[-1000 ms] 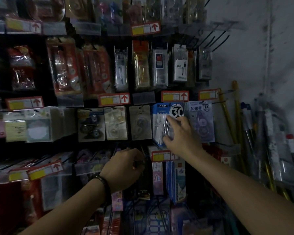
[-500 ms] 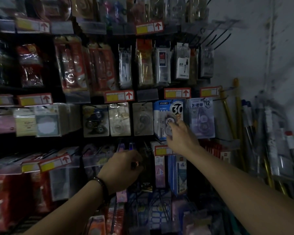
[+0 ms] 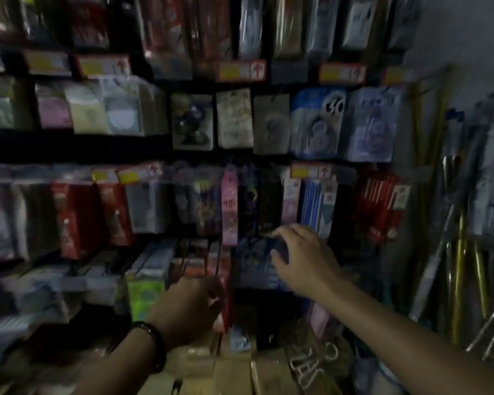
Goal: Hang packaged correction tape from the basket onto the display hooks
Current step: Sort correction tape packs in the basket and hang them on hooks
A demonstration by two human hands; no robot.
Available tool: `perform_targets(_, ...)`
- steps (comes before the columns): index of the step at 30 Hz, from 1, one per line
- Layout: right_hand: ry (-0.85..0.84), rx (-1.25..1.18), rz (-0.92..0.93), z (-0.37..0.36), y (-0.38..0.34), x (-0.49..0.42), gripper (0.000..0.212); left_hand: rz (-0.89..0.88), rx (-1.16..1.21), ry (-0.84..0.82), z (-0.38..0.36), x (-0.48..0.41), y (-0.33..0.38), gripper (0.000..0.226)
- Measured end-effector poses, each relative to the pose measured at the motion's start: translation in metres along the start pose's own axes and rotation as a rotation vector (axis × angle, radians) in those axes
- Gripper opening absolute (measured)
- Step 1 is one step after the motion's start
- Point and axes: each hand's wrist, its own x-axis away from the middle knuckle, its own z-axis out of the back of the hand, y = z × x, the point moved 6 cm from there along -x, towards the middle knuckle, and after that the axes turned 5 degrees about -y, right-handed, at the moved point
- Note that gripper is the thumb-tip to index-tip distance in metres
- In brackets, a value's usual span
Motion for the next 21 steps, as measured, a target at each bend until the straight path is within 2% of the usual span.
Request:
perform_targets(6,-0.315,-0.131,-0.058,-0.138,-0.027,0.091,0.028,0.151,0.019,-0.185,-0.109,0.089,-0.051,0.02)
perform_targets(11,-0.565,-0.236,-0.142,-0.249,-0.036,0.172,0.029,0.379,0.111,-0.36,-0.208,0.159,-0.1,0.014)
perform_targets(18,-0.881,-0.366,-0.369,-0.407,-0.026,0.283,0.016,0.536,0.21,-0.434,-0.301,0.191,-0.141,0.018)
perform_targets(21,-1.024,-0.416,-0.536,-0.475,-0.012,0.337,0.034,0.624,0.269,-0.484,-0.344,0.202,-0.152,0.022)
